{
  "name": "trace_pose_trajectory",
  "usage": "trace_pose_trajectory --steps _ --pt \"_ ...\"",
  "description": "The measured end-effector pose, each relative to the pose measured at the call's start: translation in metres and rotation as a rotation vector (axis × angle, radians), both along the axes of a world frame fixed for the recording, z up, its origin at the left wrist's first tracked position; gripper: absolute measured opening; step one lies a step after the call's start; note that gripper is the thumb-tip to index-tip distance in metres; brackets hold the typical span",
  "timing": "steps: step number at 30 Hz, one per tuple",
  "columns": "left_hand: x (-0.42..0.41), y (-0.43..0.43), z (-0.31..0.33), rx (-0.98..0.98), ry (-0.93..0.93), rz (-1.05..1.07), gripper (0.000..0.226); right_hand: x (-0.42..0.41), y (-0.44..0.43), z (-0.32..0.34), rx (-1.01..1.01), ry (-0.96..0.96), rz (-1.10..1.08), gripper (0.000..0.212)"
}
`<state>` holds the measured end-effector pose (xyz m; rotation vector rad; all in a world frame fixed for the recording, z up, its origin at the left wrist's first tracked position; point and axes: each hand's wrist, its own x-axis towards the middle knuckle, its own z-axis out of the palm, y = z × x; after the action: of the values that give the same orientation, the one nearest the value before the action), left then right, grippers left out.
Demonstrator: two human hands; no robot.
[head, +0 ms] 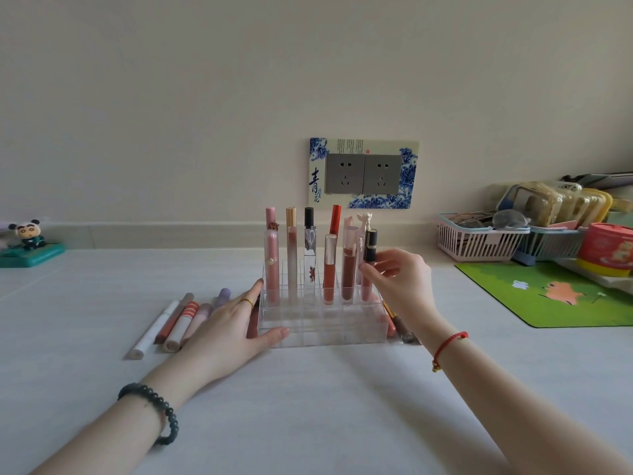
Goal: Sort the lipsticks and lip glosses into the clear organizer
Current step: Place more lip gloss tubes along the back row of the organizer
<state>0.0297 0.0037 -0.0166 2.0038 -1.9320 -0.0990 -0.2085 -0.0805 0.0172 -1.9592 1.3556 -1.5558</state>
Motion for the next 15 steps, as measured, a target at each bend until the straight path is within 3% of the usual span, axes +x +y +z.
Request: trace_pose_trajectory --steps 10,15 --pt "-0.001 0.0011 0.0017 0.0 -0.012 0.011 0.108 0.0016 -0.0003 -0.0036 -0.003 0.009 -0.035 0.016" --pt "-0.002 0.0023 0.0025 0.017 0.02 0.024 0.108 -0.0038 0.0002 -0.0037 0.003 0.019 -0.02 0.029"
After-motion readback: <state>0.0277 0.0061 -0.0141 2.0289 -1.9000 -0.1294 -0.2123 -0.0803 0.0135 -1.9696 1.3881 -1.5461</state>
